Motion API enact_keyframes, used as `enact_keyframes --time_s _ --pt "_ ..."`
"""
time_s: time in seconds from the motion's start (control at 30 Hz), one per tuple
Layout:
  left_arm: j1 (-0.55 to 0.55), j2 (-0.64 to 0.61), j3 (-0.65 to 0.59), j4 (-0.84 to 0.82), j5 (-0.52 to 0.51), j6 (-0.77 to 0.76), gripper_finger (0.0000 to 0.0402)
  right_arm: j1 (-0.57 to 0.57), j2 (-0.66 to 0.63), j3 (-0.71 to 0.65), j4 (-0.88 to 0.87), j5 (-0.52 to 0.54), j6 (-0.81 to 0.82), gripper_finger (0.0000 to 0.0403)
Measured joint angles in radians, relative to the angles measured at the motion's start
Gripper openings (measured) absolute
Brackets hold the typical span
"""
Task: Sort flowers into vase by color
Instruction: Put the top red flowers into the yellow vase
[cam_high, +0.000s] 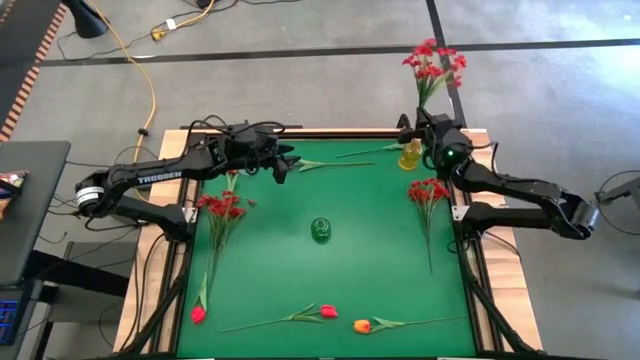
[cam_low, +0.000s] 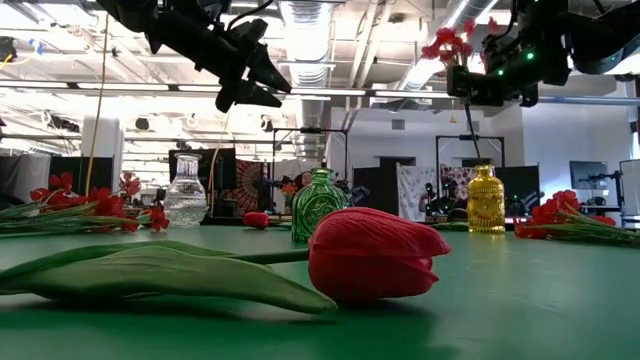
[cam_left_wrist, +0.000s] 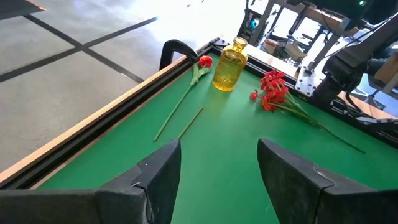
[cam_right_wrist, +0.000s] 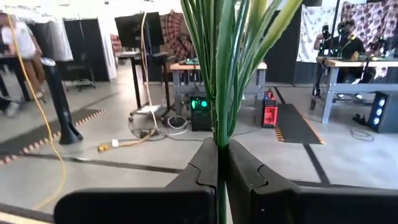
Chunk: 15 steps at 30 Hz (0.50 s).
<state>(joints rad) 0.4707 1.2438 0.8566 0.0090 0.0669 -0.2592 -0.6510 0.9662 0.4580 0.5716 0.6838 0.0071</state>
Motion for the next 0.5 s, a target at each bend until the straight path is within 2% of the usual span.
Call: enact_keyframes --time_s 0.5 --pt "0.000 0.000 0.000 0.000 -0.002 -0.016 0.0200 -0.008 0.004 0.000 -0.048 0.026 -0.061 0.0035"
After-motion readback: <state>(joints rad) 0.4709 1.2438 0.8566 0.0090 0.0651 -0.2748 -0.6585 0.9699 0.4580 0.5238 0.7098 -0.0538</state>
